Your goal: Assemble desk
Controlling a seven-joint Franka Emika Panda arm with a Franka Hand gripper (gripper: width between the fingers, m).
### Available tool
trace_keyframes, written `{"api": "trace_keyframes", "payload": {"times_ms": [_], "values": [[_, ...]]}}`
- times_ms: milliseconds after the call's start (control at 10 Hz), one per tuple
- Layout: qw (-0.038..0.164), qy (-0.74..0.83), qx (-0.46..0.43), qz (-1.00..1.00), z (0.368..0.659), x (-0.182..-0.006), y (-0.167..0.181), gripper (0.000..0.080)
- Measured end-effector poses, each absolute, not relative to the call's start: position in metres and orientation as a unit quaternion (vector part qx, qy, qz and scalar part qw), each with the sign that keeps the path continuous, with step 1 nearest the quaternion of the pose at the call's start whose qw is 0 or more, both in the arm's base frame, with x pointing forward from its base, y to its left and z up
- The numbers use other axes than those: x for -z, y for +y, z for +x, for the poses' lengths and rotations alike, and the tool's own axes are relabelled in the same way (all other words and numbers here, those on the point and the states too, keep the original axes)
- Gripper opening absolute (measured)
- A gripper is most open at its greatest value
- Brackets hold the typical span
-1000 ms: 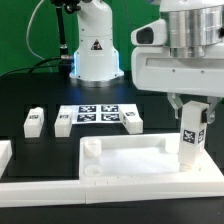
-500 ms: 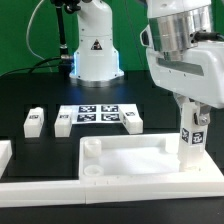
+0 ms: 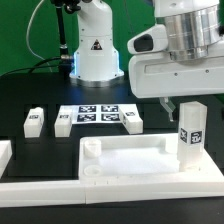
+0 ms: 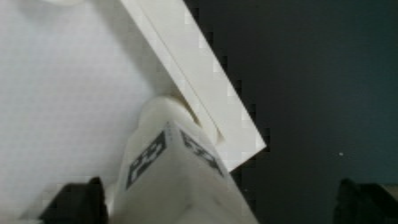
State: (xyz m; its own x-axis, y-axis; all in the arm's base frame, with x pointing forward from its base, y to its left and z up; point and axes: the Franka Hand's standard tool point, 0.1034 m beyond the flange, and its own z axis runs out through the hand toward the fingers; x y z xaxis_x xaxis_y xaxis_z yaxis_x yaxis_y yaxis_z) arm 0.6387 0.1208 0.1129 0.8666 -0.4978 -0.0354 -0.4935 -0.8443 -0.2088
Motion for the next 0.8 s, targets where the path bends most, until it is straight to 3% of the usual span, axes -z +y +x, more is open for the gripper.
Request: {"api": "trace_keyframes", "payload": {"times_ms": [200, 400, 600, 700, 800], "values": [[0.096, 0.151, 0.022, -0.984, 0.639, -0.111, 0.118, 0.0649], [0.063, -0.082, 0.041, -0.994, 0.642, -0.108, 0.108, 0.0649], [0.065, -0.075, 0.041, -0.994, 0.643, -0.107, 0.106, 0.0649], [0.065, -0.072, 0.041, -0.994, 0.643, -0.107, 0.106, 0.0549], [0.066, -0.055, 0.040, -0.996, 0.643, -0.107, 0.106, 0.0370]]}}
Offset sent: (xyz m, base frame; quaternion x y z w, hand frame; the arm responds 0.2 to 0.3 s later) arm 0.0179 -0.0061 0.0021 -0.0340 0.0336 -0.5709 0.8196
